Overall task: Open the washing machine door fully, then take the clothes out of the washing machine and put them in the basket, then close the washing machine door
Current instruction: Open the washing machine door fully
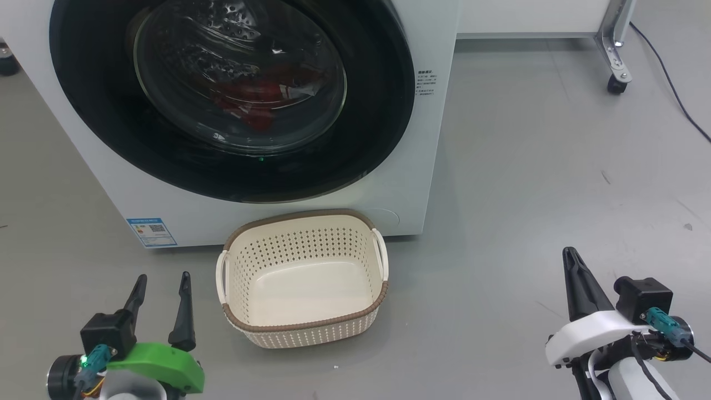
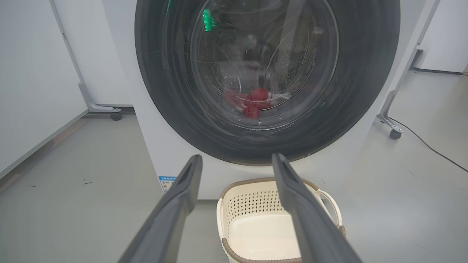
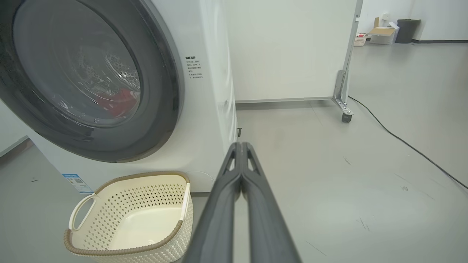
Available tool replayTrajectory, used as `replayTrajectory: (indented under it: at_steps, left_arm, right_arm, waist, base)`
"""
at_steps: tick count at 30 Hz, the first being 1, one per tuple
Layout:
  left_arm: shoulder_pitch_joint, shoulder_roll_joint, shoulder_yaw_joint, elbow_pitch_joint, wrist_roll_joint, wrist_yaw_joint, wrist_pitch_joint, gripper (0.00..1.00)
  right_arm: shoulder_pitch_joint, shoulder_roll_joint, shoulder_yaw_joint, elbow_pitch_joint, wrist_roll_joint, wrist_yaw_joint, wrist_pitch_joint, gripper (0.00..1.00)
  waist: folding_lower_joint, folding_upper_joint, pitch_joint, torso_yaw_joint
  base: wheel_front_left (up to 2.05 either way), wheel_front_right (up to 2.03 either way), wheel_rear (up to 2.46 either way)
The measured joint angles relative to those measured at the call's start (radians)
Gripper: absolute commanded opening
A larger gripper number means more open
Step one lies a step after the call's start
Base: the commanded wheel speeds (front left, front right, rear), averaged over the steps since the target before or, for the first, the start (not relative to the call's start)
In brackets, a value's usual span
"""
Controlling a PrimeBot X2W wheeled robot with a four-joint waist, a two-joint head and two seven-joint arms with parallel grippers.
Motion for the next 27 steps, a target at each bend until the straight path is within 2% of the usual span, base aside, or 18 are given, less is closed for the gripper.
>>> replayTrajectory:
  at_steps: [7,10,15,21,27]
  left_arm:
    - [-0.016,-0.001,0.008,-0.005,0.001,-0.008,0.000,1.00]
    - [-0.031,-0.001,0.010,-0.012,0.002,-0.013,0.000,1.00]
    - [-0.046,-0.001,0.009,-0.023,0.017,-0.022,-0.002,1.00]
    - [-0.071,-0.001,0.006,-0.036,0.019,-0.034,-0.002,1.00]
    - [-0.099,-0.003,-0.005,-0.053,0.034,-0.042,-0.002,1.00]
  right_arm:
    - [-0.008,0.048,-0.040,0.002,0.098,0.036,0.000,0.00]
    - [-0.030,0.083,-0.075,0.004,0.196,0.062,0.000,0.00]
    - [-0.077,0.092,-0.116,0.010,0.309,0.103,0.013,0.00]
    - [-0.133,0.097,-0.156,0.023,0.443,0.122,0.055,0.00]
    - [-0.220,0.101,-0.216,0.039,0.629,0.132,0.126,0.00]
  waist:
    - [0.0000,0.0000,0.027,0.009]
    - [0.0000,0.0000,0.043,0.013]
    - [0.0000,0.0000,0.073,0.022]
    - [0.0000,0.0000,0.108,0.034]
    - [0.0000,0.0000,0.154,0.054]
  base:
    - [0.00,0.00,0.00]
    - [0.00,0.00,0.00]
    - [0.00,0.00,0.00]
    - [0.00,0.00,0.00]
    - [0.00,0.00,0.00]
